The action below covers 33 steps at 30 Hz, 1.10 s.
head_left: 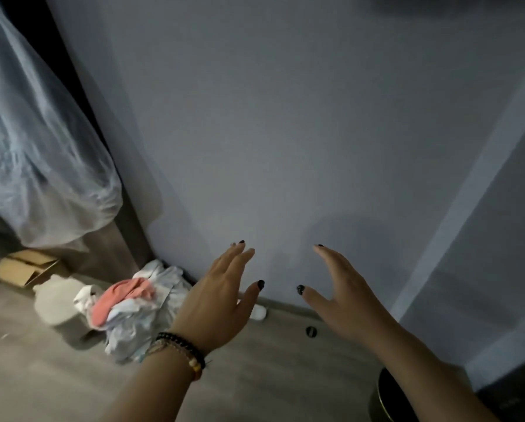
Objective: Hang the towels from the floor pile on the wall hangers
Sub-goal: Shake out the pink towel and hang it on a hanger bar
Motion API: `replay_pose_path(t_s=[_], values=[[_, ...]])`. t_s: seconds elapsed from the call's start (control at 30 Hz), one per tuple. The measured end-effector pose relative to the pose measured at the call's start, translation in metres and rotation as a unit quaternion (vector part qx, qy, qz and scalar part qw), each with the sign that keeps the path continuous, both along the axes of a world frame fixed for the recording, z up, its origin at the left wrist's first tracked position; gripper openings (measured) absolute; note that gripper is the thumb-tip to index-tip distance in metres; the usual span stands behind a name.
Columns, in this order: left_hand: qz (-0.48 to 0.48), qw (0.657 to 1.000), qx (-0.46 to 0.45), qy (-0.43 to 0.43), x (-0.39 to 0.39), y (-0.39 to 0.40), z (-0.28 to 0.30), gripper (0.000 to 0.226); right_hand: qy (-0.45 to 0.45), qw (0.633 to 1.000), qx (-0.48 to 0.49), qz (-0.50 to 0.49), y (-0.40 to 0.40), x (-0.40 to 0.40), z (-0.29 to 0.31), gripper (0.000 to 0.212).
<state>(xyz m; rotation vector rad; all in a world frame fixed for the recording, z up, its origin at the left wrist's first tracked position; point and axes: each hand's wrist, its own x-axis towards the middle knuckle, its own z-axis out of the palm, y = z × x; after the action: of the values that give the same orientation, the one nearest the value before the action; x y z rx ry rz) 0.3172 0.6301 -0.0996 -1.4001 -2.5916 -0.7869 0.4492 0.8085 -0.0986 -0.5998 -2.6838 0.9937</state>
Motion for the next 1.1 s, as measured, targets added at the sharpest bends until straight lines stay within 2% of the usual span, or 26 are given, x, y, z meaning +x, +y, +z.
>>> replay_pose_path(t_s=[0.1, 0.27, 0.57, 0.77, 0.87, 1.1], values=[[0.029, 0.998, 0.001, -0.049, -0.009, -0.024, -0.02, 0.058, -0.022, 1.0, -0.014, 0.016, -0.019, -0.021, -0.016, 0.071], [0.074, 0.989, -0.012, -0.125, -0.045, -0.073, -0.05, 0.055, -0.059, 0.997, -0.021, 0.048, -0.062, -0.074, -0.042, 0.067], [0.113, 0.981, -0.03, -0.153, -0.164, -0.174, -0.079, 0.052, -0.072, 0.995, -0.04, 0.061, -0.16, -0.2, -0.08, 0.058], [0.144, 0.971, -0.021, -0.19, -0.23, -0.23, -0.097, 0.051, -0.118, 0.987, -0.05, 0.094, -0.22, -0.271, -0.106, 0.056], [0.165, 0.962, 0.004, -0.218, -0.258, -0.246, -0.103, 0.049, -0.155, 0.979, -0.043, 0.125, -0.233, -0.306, -0.112, 0.055], [0.21, 0.942, 0.023, -0.261, -0.329, -0.261, -0.132, 0.049, -0.181, 0.971, -0.036, 0.153, -0.233, -0.403, -0.127, 0.049]])
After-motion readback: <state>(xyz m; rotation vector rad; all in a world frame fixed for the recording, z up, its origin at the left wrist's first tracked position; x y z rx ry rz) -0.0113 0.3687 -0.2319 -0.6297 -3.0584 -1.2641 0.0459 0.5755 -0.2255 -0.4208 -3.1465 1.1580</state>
